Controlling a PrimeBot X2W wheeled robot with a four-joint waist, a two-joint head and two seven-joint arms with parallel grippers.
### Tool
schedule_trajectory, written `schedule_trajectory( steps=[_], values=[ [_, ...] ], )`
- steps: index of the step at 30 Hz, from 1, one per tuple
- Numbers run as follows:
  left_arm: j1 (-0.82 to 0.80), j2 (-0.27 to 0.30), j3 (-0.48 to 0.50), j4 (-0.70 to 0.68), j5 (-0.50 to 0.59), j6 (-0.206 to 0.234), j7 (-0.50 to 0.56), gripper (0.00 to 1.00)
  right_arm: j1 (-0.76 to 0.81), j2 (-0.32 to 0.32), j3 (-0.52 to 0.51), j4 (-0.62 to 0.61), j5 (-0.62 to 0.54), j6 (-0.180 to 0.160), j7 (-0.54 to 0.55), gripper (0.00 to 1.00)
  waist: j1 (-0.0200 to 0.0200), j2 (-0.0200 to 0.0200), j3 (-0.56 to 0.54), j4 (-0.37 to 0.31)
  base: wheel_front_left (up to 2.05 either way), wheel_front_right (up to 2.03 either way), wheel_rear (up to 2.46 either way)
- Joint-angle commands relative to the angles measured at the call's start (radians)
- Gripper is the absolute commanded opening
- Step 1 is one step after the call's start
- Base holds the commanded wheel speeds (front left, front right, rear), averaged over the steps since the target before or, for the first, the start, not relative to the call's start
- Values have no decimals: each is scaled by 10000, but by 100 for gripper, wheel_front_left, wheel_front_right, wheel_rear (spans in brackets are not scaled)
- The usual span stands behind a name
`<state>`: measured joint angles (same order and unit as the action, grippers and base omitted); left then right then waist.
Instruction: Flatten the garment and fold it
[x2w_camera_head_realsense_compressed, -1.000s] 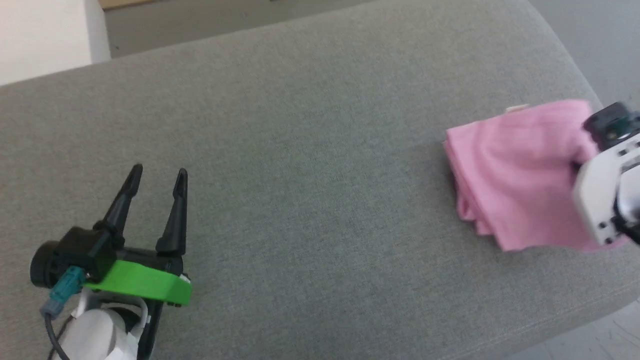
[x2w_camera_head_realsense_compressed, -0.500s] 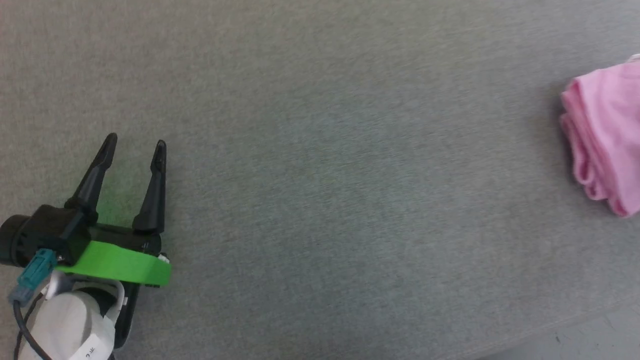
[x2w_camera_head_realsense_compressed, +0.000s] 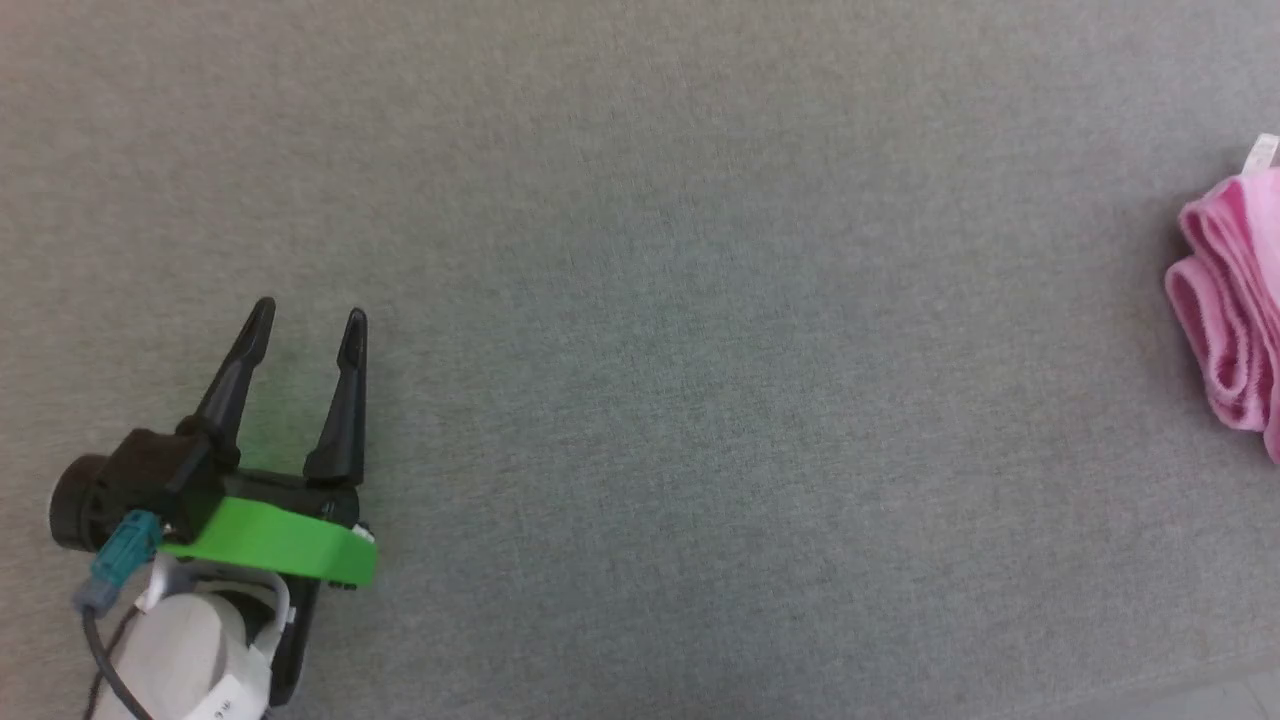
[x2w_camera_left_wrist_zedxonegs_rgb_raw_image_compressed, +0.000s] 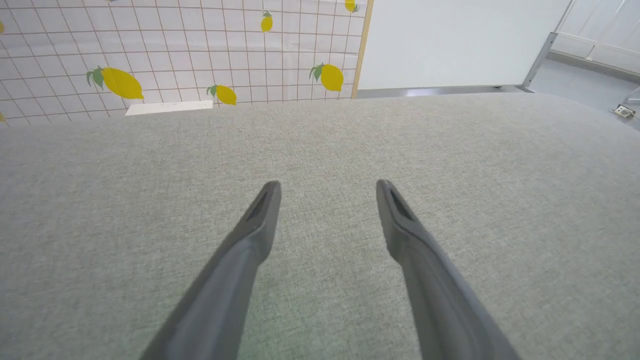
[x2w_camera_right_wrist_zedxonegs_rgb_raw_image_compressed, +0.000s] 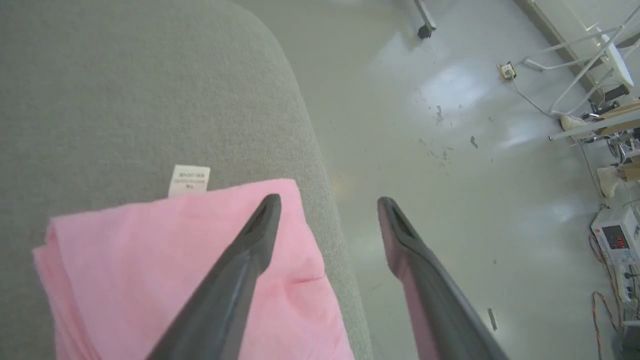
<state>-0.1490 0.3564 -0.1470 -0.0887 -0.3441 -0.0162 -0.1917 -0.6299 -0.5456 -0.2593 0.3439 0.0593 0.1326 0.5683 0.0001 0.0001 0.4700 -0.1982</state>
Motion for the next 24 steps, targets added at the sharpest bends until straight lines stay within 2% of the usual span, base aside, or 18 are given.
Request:
schedule_trajectory(
  steps=[1,7,12,15,20,24],
  values=[
    [-66,-71,-7,112,-51,77,-113,100,-265,63,68,-295,248,-19,-367,100,-1,-1,-868,341,0,0,0],
    [29,-298,80,449,-130,265,-343,100,-593,678,991,-1760,1293,-19,-1492,100,-1,-1,-1978,736,0,0,0],
    [47,-473,278,597,-208,490,-481,100,-475,1676,1828,-3143,1520,-19,-2488,100,-1,-1,-2712,1137,0,0,0],
    [26,-594,326,625,-144,685,-530,100,-62,2644,2026,-3902,1269,-19,-3216,100,-1,-1,-3064,1415,0,0,0],
    [-112,-761,338,846,-44,932,-574,100,806,4001,2202,-4311,1029,-19,-4302,100,-1,-1,-3497,1818,0,0,0],
    [-241,-987,244,1074,86,1135,-609,100,1701,4715,2236,-4160,951,-19,-5259,100,-1,-1,-3776,2022,0,0,0]
  ],
)
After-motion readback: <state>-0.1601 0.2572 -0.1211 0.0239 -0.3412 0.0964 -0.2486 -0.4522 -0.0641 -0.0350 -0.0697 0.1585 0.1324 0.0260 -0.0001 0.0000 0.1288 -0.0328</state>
